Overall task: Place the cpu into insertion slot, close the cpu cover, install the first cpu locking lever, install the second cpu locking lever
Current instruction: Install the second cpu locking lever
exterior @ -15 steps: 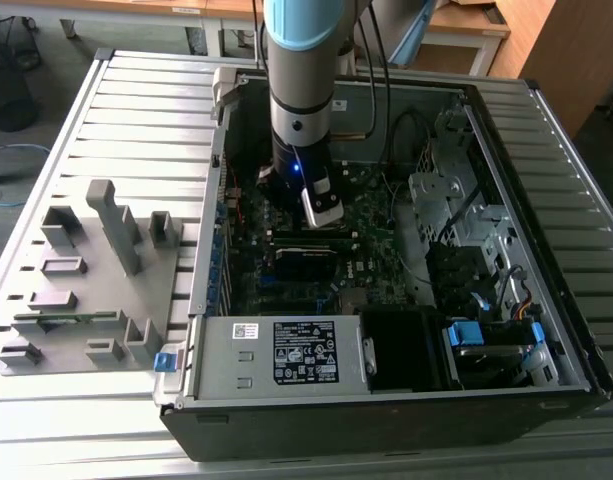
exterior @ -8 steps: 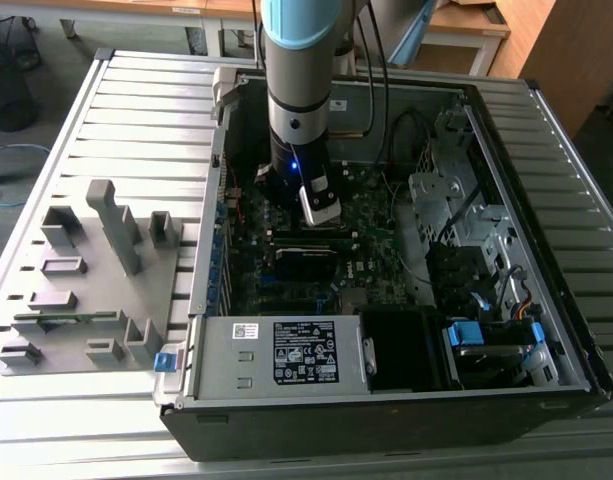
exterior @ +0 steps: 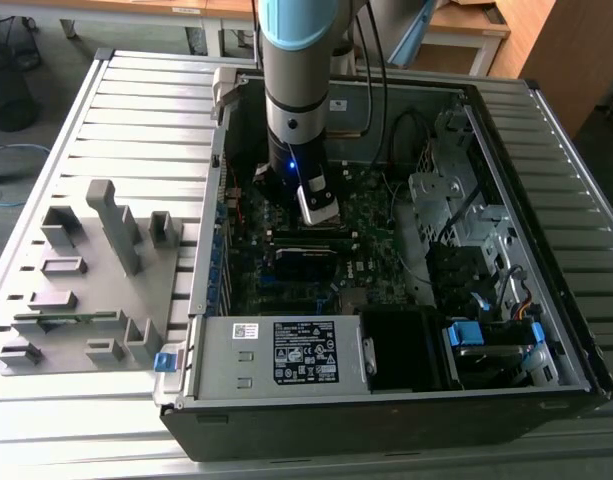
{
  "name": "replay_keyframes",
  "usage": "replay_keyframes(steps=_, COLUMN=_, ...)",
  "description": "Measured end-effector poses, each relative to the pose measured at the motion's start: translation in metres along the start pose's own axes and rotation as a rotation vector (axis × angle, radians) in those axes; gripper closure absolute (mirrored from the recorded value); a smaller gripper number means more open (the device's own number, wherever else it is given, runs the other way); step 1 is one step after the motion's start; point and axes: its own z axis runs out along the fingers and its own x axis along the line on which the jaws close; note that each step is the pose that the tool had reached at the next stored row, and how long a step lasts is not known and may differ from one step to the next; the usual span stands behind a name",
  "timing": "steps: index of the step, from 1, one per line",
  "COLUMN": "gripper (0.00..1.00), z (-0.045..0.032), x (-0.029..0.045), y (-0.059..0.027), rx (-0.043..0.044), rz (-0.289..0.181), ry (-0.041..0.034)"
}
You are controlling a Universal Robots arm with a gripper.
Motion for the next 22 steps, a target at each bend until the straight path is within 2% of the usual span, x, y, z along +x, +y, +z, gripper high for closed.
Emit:
replay_keyframes(steps=13, gripper=0.90, z=0.0043, x=0.0035, y=0.0027, rx=-0.0077, rz=0.000, ry=0.0014)
replay_keyframes(steps=22, gripper=0.90, z=0.0050, x=0.0037, y=0.0029, rx=-0.0083, rz=0.000, ry=0.0014)
